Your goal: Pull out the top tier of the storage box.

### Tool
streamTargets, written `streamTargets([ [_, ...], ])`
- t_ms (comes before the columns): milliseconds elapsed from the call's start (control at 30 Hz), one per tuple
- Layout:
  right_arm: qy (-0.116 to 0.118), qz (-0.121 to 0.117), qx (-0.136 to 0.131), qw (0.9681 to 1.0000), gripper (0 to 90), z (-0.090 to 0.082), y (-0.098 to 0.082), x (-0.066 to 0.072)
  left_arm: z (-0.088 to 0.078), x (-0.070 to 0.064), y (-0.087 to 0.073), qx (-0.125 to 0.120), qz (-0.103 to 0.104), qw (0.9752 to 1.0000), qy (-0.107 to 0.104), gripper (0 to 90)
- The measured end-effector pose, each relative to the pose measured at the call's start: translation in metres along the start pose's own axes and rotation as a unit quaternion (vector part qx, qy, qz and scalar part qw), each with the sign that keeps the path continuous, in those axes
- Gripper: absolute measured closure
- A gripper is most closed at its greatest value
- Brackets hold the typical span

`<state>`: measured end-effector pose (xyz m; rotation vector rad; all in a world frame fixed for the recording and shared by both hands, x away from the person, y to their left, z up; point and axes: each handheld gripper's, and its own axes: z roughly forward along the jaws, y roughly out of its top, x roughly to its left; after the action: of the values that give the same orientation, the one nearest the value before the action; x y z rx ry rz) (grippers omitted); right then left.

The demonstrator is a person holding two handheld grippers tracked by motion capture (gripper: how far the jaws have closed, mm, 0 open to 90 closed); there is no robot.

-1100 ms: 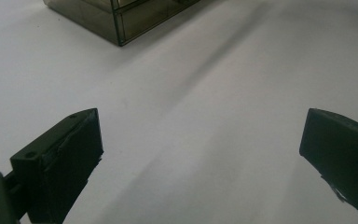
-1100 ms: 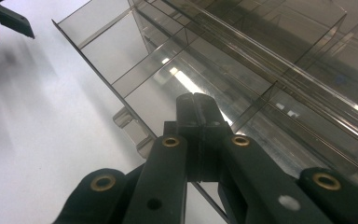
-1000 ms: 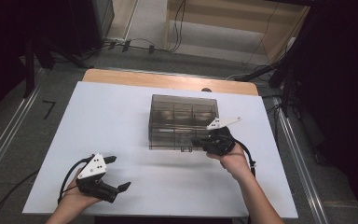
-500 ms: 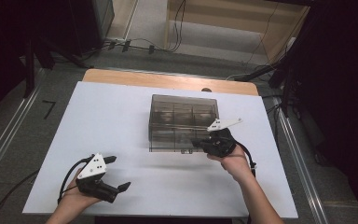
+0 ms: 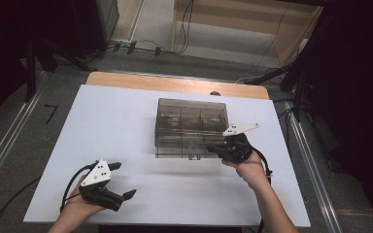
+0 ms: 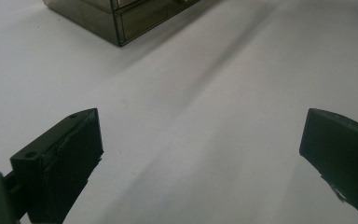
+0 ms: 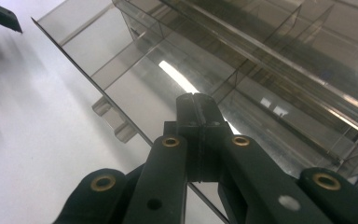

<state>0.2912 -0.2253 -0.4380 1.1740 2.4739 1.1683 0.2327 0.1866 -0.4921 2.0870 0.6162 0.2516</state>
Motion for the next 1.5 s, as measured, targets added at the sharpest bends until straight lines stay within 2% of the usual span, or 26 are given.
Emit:
streamTargets([
  [300,0.001,0.000,0.008,1.0000,87.4,0.002,-0.002,0.001,0.000,0.000,0.000,0.001,0.000,1.0000,0.000,0.0],
  [600,-0.003,-0.004,0.014,0.9999,87.4,0.000,-0.006,0.008,-0.001,0.000,0.001,-0.002,-0.001,1.0000,0.000,0.0],
  [933,-0.002,0.003,0.003,1.0000,87.4,0.000,-0.009,0.009,-0.001,0.000,0.001,-0.002,-0.001,1.0000,-0.001,0.0],
  [1500,0.004,-0.002,0.003,1.0000,87.4,0.000,-0.011,0.014,-0.001,0.000,0.001,-0.002,-0.001,1.0000,-0.001,0.0],
])
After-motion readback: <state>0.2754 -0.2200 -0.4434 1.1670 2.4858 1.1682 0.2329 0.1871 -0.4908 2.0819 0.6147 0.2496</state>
